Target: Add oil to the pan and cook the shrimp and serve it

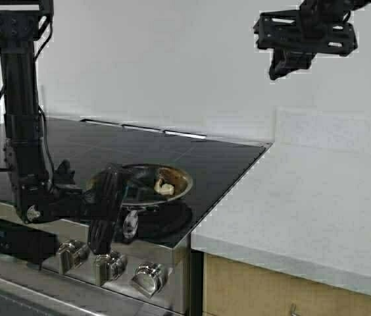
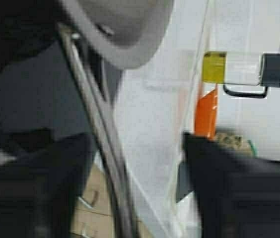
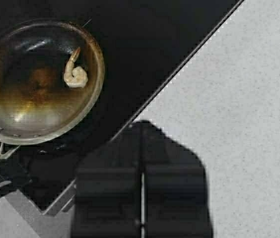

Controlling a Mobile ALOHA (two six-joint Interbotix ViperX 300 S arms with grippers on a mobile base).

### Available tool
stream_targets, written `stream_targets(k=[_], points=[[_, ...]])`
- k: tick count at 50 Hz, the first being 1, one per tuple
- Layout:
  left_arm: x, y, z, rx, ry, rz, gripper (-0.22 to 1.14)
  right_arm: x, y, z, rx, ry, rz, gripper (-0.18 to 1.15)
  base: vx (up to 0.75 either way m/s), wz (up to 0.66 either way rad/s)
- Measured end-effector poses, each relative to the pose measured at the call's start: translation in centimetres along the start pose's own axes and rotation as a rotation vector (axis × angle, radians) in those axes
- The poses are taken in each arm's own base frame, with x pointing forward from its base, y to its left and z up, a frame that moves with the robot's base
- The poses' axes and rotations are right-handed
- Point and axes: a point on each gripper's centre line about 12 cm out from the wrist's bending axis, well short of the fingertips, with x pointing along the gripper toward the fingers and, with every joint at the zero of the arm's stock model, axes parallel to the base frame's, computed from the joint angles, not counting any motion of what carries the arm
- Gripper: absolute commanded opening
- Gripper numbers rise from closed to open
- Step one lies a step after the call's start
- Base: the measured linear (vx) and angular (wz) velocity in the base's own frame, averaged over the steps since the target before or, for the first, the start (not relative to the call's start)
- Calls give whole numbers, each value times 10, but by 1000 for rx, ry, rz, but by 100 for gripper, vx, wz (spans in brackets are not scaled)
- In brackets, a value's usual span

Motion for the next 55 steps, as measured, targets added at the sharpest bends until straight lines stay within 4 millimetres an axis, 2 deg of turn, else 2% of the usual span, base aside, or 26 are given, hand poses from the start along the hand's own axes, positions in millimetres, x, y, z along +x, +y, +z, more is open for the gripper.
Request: stream_targets(k=[6,9,11,17,25,47,55], points=[[0,-1,-1,-46,-4,-11,5,0,0,0,0,-2,0,5,0,0],[-1,-1,-1,-68,-5,-21,-14,0,0,0,0,0,0,5,0,0],[-2,-1,-1,-77,-8,-28,-12,0,0,0,0,0,0,5,0,0],[-2,-5,0,-76,-12,-66,9,0,1,0,-2,-1,3,5,0,0],[-5,-7,-6,-85,-3,-81,4,0,0,0,-2,-2,0,5,0,0],[-12,-8,-8,-103,-17,-84,4,0,0,1,-9,-2,1,5,0,1],[-13,-17,-7,-95,-22,-101,4,0,0,1,-10,-3,-1,5,0,5]])
